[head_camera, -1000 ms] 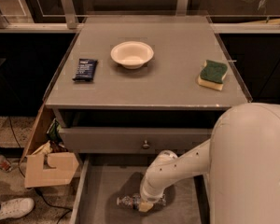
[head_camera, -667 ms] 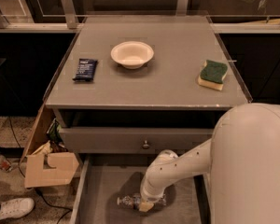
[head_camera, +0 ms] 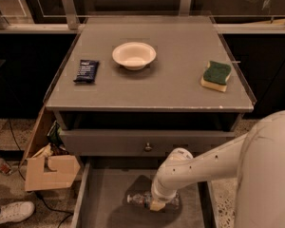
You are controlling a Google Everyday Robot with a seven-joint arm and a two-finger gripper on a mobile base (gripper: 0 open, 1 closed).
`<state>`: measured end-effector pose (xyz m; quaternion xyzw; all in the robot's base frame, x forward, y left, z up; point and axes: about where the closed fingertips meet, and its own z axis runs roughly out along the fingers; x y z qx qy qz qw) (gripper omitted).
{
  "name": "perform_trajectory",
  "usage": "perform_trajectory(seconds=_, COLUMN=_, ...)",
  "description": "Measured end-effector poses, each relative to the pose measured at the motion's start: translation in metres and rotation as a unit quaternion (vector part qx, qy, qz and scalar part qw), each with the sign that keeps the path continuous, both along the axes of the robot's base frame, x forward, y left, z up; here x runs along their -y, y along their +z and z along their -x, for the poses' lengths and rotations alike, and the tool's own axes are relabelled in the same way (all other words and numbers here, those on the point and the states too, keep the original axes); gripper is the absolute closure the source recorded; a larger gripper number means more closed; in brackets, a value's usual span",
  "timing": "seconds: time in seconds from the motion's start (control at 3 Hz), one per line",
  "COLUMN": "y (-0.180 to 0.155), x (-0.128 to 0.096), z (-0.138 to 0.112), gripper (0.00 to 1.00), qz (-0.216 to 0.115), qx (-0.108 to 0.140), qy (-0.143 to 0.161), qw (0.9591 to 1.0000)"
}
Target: Pick water bottle from middle drawer and place on counter
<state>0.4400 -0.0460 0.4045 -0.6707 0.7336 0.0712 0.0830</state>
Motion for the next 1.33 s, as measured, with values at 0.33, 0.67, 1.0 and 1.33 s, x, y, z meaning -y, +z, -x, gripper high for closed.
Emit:
perform_trajectory(seconds=0.33, y=0.057, x=0.04, z=0.007, gripper=1.0, qz=0.03, qx=0.013, qy=-0.024, qw=0.9992)
perform_trajectory(seconds=0.67, y=0.053, x=0.038, z=0.004, gripper=1.0, qz=0.031, qx=0.007, qy=-0.026, qw=0.9991)
perform_trajectory(seconds=1.0, y=0.075, x=0.041, z=0.011, gripper=1.0, qz=0.045, qx=0.013, qy=-0.02, qw=0.9987)
perform_trajectory(seconds=1.33, y=0.136, x=0.055, z=0.02, gripper=1.0, qz=0.07, qx=0.04, qy=-0.011, qw=0.9967)
